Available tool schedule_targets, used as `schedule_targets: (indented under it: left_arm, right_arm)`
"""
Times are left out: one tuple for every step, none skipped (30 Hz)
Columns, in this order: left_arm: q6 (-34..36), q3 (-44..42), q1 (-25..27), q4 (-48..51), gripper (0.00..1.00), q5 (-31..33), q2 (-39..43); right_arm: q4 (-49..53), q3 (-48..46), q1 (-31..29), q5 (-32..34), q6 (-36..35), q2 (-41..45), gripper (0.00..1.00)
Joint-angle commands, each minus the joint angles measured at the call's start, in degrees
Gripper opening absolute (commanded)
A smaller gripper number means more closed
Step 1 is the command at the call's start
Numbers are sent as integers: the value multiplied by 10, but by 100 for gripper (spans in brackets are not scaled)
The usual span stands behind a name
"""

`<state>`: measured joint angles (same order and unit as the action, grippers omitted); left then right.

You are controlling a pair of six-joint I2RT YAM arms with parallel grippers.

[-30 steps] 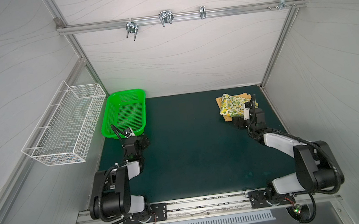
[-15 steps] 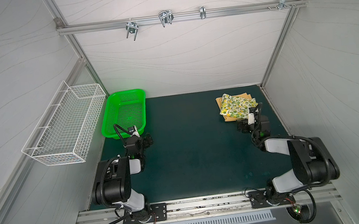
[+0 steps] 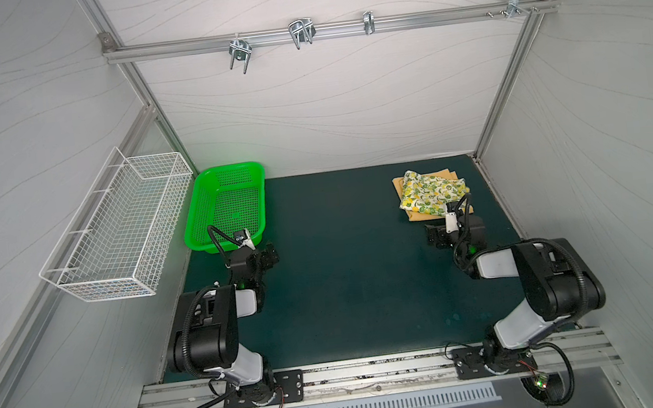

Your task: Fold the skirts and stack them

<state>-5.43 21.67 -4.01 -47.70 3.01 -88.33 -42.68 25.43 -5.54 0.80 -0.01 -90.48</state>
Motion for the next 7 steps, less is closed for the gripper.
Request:
schedule_targets:
  left_arm:
    - [22,23,13,-6,99,21,-4]
    - [22,22,13,-6,99,21,-4]
    - [22,23,13,-6,99,22,-5]
    - [22,23,13,-7,99,22,-5]
    - [22,23,13,-6,99,22,-5]
    - [21,23,13,-6,99,22,-4]
    - [22,23,14,-6,99,22,-5]
  right_arm:
    - [-15,7,-3,0,-13,4,99]
    - [-13,9,-1,-3,-12,1,99]
    - [-13,10,5,-14,-10,0,99]
    - [-11,11,9,-23,-8,2,99]
    - [-15,9,8,-23,-9,2,99]
    - [-10,9,8,-23,-9,4,99]
    - [-11,9,9,-24,-9,3,99]
